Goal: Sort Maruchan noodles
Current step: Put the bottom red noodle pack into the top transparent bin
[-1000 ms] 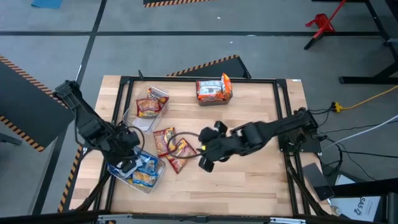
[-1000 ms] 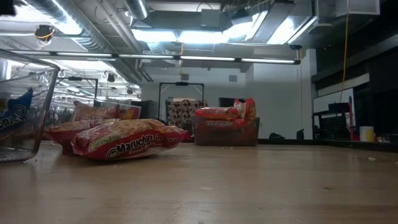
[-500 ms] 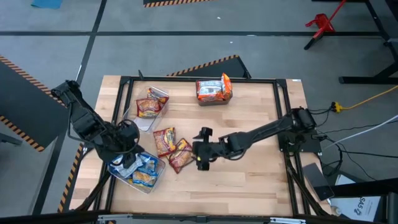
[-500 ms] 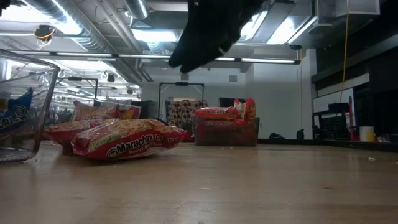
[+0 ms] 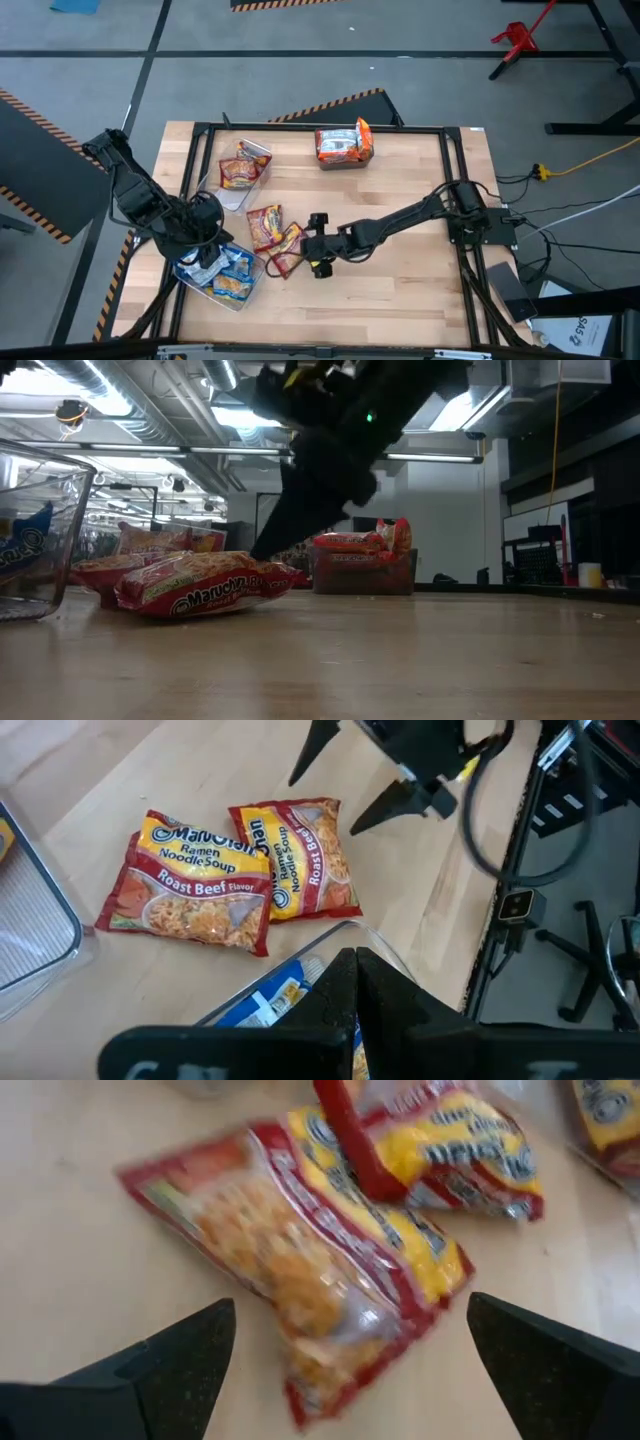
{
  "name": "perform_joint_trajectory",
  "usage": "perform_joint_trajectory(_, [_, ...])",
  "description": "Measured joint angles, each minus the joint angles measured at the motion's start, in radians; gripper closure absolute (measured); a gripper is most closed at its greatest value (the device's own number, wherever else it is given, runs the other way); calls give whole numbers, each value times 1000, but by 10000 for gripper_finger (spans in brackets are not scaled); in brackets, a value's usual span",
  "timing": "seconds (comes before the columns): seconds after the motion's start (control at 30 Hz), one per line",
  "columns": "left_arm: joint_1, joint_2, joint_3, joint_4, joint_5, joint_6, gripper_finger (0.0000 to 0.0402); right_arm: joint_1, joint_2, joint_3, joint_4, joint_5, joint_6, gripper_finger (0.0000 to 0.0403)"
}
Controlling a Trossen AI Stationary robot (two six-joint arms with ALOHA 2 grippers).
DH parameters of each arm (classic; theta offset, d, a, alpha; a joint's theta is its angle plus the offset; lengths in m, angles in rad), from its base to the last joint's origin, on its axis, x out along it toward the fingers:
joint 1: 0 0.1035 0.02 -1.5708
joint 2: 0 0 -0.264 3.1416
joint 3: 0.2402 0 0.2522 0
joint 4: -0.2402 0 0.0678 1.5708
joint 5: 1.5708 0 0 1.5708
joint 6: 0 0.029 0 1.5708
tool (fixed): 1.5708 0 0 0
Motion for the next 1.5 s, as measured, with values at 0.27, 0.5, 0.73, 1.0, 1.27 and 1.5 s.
perform_joint_trajectory(0.27, [0, 0, 0, -14, -26, 0, 401, -20, 62, 1, 0, -23, -48, 22])
perform_joint_trajectory(0.5, [0, 0, 0, -26, -27, 0, 401, -18, 94, 2, 13, -1, -43, 70])
perform_joint_trajectory(0.73, [0, 0, 0, -30, -28, 0, 401, -17, 99, 3, -7, -8, 17, 218])
perform_joint_trajectory(1.0, [0, 0, 0, -41, -28, 0, 401, -19, 99, 20, -51, -110, 136, 387])
perform_joint_trajectory(1.27, [0, -2, 0, -44, -28, 0, 401, 9, 96, 213, -369, -137, 156, 397])
perform_joint_trajectory(1.5, [0, -77, 0, 13, -53, -19, 401, 15, 93, 469, -590, -110, 138, 399])
